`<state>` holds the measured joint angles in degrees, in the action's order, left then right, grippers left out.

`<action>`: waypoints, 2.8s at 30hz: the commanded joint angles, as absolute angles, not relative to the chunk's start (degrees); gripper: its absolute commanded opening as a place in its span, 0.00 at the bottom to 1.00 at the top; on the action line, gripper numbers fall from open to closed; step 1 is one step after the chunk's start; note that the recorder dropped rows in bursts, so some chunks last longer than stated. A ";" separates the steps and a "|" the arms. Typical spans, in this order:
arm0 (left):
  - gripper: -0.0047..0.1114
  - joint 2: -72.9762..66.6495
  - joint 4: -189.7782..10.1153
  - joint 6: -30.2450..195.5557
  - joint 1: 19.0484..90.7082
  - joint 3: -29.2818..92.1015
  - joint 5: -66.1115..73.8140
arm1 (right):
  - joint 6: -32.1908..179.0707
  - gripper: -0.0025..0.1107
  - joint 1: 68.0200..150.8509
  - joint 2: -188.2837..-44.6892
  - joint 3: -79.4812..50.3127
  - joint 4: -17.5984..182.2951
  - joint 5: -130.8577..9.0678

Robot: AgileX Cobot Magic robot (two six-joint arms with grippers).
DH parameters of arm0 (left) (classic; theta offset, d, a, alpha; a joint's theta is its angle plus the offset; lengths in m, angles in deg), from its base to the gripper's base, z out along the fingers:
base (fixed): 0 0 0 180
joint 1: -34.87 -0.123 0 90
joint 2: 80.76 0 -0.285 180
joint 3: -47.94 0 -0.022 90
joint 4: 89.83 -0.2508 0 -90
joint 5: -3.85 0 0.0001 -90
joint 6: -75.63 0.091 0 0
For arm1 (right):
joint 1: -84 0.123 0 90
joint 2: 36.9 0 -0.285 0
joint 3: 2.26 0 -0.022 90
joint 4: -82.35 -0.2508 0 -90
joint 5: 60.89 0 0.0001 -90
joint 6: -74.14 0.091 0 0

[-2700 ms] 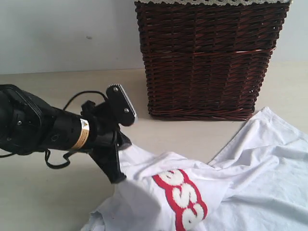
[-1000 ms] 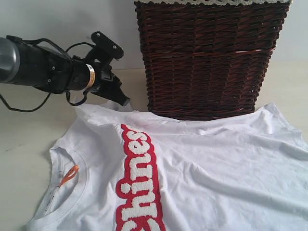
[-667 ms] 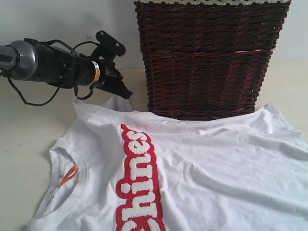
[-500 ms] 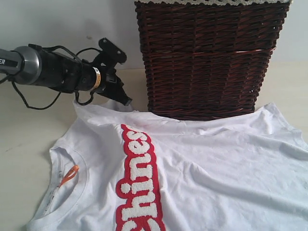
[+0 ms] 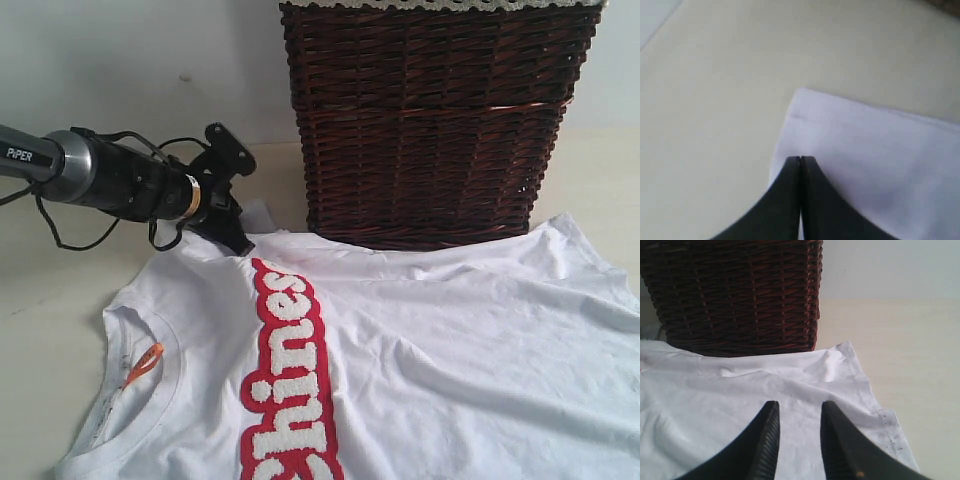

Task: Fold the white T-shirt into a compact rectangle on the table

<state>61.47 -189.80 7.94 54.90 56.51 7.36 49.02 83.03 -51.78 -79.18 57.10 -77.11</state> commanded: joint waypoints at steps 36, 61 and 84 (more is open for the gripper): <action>0.04 30.84 -173.83 12.94 52.53 21.81 13.13 | 48.84 0.28 83.05 -51.39 -79.48 56.97 -76.99; 0.04 19.01 -189.78 0.43 51.47 -6.09 34.57 | 48.84 0.28 83.05 -51.39 -79.48 56.97 -76.99; 0.04 13.59 -189.78 15.78 51.47 -5.10 67.62 | 48.84 0.28 83.05 -51.39 -79.48 56.97 -76.99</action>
